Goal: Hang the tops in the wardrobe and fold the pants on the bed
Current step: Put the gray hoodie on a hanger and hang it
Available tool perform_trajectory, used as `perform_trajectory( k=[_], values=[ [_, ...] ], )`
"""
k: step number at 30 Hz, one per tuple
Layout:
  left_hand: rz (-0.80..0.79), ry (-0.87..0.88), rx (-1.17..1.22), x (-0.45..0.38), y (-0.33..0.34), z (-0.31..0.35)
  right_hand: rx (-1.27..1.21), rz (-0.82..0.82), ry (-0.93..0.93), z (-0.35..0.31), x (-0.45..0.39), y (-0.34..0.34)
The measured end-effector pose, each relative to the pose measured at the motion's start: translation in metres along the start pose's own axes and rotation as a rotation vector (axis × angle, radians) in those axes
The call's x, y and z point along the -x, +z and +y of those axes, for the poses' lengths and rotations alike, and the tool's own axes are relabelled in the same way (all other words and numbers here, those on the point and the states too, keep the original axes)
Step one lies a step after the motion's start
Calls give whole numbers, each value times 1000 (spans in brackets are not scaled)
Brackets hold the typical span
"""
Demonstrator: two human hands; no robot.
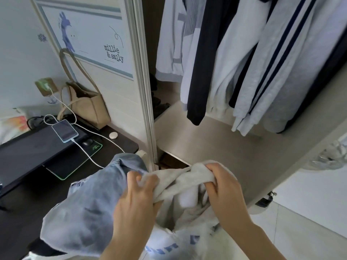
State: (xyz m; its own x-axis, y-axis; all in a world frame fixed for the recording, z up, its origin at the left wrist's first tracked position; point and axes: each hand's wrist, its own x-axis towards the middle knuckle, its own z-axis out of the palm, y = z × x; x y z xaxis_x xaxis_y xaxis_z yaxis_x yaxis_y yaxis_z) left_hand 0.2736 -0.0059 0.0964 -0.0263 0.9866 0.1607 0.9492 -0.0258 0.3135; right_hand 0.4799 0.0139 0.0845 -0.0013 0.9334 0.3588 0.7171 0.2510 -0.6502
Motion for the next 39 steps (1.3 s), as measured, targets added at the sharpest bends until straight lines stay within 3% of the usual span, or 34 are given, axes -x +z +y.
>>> perform_trajectory(
  k=[2,5,10,12,14,17,21,27,33,39],
  values=[
    [98,39,9,-7,1,-2,-69,18,-27,-11,-8,-8],
    [205,-2,132,-21,6,1,29,146,-212,-29,-22,-16],
    [342,-97,792,-46,6,26,45,235,-331,-53,-49,-25],
    [378,-60,949,-55,-4,33,118,288,-338,-56,-62,-33],
    [438,93,888,-65,-18,33,183,340,-314,-56,-78,-43],
    [560,369,527,-86,-41,28,197,398,-309,-51,-99,-57],
    [649,586,250,-132,-78,22,187,413,-317,-50,-131,-68],
    [655,623,120,-198,-130,31,131,386,-260,-67,-207,-78],
    [730,562,67,-276,-186,27,219,324,-389,-111,-294,-91],
    [834,583,11,-340,-226,23,295,372,-485,-176,-392,-122]
  ],
)
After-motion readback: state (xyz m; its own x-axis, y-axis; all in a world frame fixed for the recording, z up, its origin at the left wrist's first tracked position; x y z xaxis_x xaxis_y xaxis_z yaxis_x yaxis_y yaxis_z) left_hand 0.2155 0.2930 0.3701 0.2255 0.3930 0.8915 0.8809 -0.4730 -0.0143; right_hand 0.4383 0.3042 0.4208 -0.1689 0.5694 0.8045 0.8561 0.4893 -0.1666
